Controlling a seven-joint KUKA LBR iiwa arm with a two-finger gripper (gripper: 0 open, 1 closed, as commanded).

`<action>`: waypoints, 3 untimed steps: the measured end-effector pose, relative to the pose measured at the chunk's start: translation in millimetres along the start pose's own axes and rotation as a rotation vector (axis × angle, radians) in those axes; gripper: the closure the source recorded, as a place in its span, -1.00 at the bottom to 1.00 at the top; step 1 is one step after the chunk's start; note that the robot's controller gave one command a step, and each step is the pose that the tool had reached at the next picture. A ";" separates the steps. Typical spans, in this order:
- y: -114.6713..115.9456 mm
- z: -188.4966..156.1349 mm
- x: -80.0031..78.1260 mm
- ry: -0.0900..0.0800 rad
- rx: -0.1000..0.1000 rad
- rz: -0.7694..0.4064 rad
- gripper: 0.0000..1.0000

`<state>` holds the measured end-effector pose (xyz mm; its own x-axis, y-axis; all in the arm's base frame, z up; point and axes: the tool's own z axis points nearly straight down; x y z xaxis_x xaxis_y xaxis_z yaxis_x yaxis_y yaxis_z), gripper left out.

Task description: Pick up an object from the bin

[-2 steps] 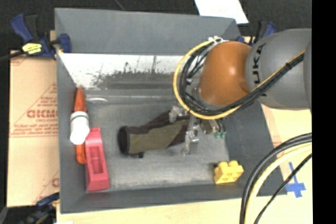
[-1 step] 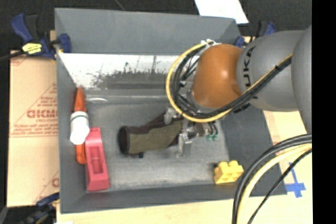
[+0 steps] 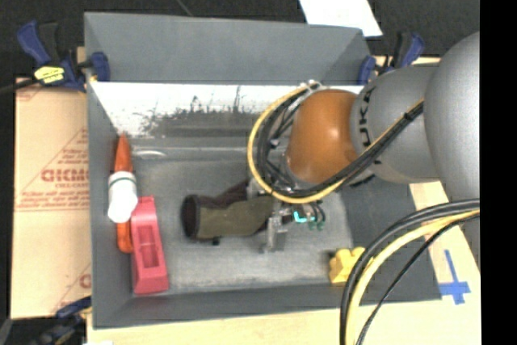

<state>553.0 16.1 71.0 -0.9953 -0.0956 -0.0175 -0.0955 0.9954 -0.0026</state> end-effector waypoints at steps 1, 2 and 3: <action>-0.2 -1.7 -1.7 -0.005 0.000 0.000 1.00; -0.2 -1.8 -1.8 -0.005 0.000 0.000 1.00; 2.3 -101.8 -27.6 -0.004 0.001 -0.012 1.00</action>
Offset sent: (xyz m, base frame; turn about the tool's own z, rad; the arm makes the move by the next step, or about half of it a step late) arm 0.0000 0.0000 0.0000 0.0000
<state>578.4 21.2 173.3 -0.9940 -0.1076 -0.0213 -0.1076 0.9942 -0.0041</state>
